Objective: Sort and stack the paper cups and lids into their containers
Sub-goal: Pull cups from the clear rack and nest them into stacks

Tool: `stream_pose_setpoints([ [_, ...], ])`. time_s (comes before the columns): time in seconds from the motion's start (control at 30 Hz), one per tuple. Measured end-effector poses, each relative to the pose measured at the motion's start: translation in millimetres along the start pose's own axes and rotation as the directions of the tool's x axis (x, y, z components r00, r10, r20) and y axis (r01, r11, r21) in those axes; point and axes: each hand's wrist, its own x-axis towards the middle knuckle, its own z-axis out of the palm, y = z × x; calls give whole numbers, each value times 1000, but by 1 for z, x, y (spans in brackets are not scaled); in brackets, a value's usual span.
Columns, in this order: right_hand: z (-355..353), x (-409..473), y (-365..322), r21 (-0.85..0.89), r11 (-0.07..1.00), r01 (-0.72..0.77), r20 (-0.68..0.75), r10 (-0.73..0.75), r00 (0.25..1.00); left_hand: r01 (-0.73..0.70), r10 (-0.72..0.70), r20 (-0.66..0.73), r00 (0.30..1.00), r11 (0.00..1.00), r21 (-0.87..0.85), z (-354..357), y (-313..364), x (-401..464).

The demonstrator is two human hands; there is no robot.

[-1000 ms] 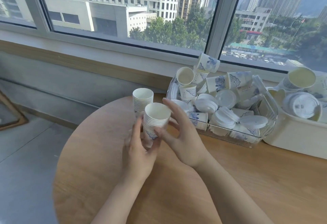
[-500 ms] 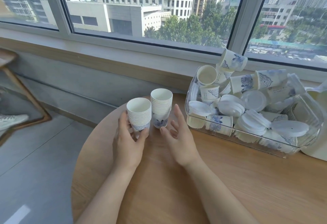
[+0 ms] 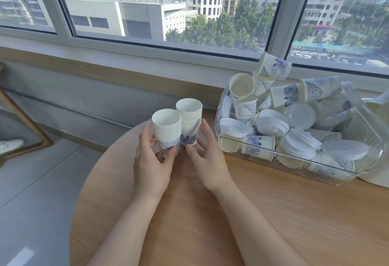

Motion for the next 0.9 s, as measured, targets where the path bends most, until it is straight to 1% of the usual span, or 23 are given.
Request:
stream_pose_setpoints([
  [0.1,-10,-9,-11,-26,1000,15,16,-15,1000,-23,31,-94,995,996,85,-3,11,-12],
  [0.2,-24,-17,-21,-61,997,43,-33,-45,998,-130,151,-155,976,982,139,0,30,-31],
  [0.3,-44,-22,-30,-86,993,83,-108,-92,990,-240,256,-112,960,961,135,17,48,-49],
  [0.4,-70,-23,-38,-143,984,109,-139,-129,982,-320,322,-1,947,942,101,44,56,-59],
  [0.5,-99,-19,-39,-227,965,130,-171,-171,970,-311,307,80,948,950,37,70,59,-62],
  [0.57,-117,-12,-39,-299,945,134,-190,-196,962,-279,278,79,957,960,8,84,63,-60],
  [0.67,-139,5,-39,-423,900,111,-184,-204,962,-288,287,50,957,957,18,102,70,-51],
  [0.8,-155,39,-36,-623,780,66,-155,-205,966,-234,234,59,970,972,-14,119,68,-41],
  [0.9,-157,60,-37,-746,665,47,-117,-199,973,-245,245,63,967,969,-16,123,64,-39],
])
